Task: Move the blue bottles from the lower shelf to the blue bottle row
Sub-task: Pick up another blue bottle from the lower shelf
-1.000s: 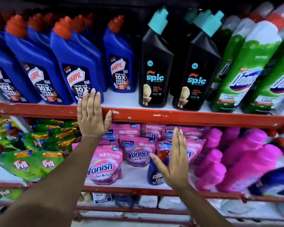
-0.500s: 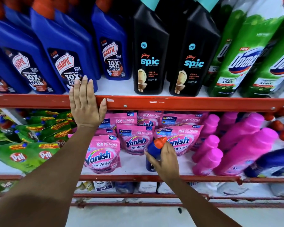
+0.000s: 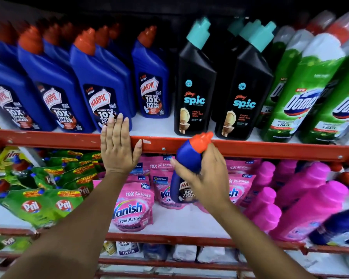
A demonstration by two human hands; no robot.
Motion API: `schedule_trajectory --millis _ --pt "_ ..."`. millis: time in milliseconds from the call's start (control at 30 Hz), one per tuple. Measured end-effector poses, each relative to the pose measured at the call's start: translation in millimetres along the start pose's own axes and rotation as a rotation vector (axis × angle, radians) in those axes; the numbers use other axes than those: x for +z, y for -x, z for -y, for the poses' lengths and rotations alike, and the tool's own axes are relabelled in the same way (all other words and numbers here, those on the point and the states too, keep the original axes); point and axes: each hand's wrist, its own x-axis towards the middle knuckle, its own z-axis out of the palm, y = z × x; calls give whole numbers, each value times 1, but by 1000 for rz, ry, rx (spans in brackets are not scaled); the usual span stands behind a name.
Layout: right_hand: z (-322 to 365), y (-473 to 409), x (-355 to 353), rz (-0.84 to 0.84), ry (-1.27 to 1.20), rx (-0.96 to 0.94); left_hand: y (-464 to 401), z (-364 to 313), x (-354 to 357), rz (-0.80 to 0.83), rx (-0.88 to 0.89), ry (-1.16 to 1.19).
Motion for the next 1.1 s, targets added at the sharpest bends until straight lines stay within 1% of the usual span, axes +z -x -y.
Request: schedule_trajectory --millis 167,300,400,667,900,1000,1100 --pt "59 -67 -19 -84 -117 -71 -1 1 -1 0 5 20" --pt "96 -108 -23 -166 -135 -111 -1 -1 -3 3 -9 45" --pt "114 -133 -13 -169 -119 -125 -3 0 -3 -5 3 39" --pt "112 -158 36 -140 24 -139 -2 0 -1 -20 5 30" --pt "98 -162 56 -53 230 -136 -3 0 -2 38 -7 33" --pt "95 -162 55 -9 243 -124 -2 -1 -5 72 -12 29" --pt "94 -154 53 12 190 -132 -5 -1 -11 114 -16 50"
